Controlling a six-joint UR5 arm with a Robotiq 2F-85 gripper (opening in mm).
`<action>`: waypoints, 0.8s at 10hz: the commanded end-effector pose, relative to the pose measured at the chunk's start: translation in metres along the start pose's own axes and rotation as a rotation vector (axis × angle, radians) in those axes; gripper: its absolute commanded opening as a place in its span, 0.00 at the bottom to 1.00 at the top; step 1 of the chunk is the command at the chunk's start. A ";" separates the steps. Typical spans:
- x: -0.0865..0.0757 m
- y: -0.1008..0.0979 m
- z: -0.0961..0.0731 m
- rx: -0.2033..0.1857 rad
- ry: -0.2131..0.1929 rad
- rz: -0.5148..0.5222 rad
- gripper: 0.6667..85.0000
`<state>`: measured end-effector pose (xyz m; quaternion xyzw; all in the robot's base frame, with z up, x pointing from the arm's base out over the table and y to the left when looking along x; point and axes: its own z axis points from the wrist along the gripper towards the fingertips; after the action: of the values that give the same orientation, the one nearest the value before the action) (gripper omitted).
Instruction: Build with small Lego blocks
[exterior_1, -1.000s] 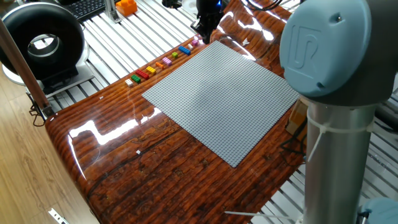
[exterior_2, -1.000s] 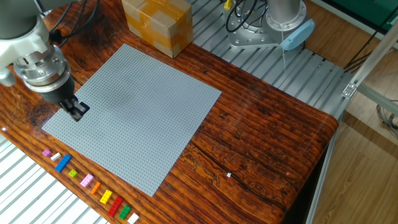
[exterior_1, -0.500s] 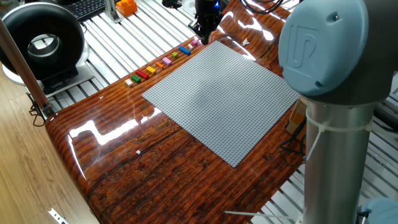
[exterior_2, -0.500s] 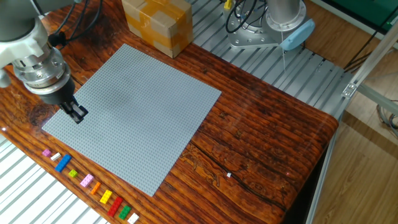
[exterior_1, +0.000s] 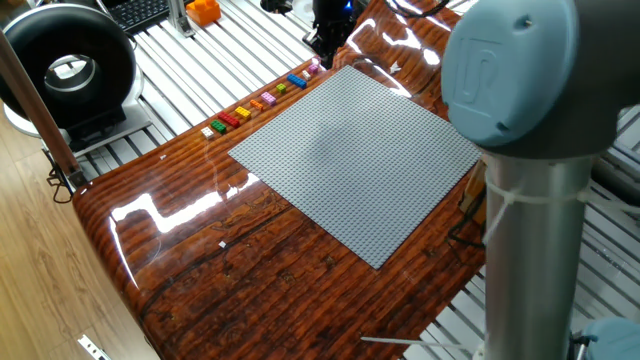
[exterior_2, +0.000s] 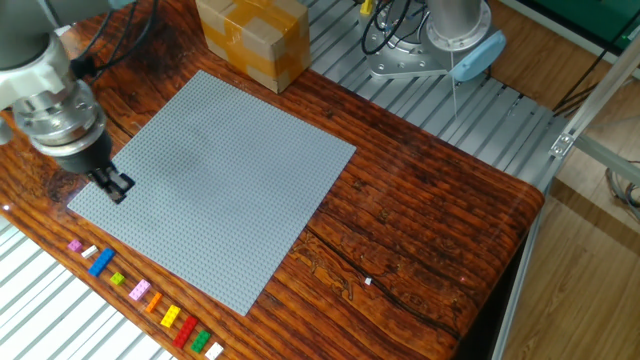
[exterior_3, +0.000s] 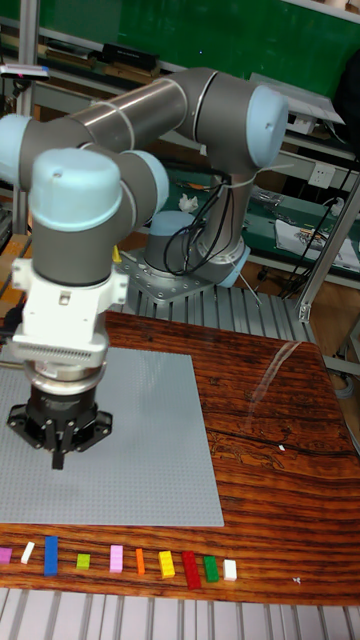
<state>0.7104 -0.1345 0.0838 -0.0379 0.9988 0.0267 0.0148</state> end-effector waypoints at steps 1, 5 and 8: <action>-0.023 -0.018 0.005 0.005 -0.004 -0.038 0.00; -0.045 -0.020 0.004 0.030 -0.046 -0.015 0.00; -0.047 -0.016 0.003 0.018 -0.053 0.004 0.00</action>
<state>0.7522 -0.1494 0.0796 -0.0431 0.9984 0.0124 0.0350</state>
